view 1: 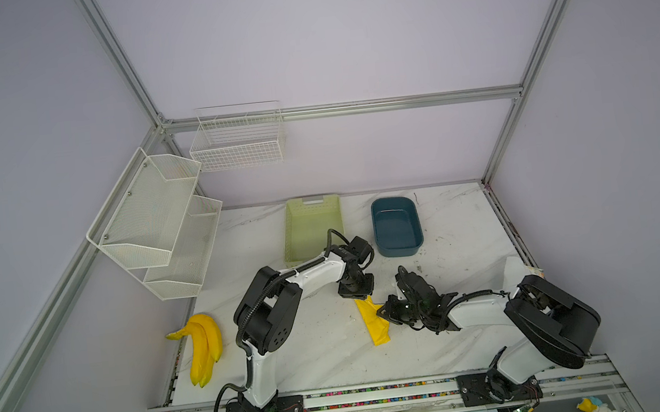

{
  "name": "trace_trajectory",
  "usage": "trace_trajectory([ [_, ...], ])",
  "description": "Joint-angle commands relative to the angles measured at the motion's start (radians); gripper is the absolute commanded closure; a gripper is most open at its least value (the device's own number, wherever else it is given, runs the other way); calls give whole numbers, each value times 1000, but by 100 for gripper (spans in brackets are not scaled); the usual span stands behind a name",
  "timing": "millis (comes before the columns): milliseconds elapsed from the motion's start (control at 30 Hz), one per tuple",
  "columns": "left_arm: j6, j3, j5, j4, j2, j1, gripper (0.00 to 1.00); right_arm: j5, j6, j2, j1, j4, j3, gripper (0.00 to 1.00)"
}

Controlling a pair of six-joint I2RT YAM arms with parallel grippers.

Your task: Place the utensils on the paper napkin and roll it up

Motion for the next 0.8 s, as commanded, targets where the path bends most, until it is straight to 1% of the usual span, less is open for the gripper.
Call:
trace_trajectory([
  [0,13,-25,-5,-2,-36,2,92,39,19,-1,4,-72,-9,100],
  [367,16,2,-2,-2,-57,2,91,49,21,9,4,-84,0,100],
  [600,9,45,-60,2,-161,2,86,52,40,11,3,-62,0,100],
  [767,-19,-14,-94,20,-251,2,83,69,74,15,4,-24,-8,100],
])
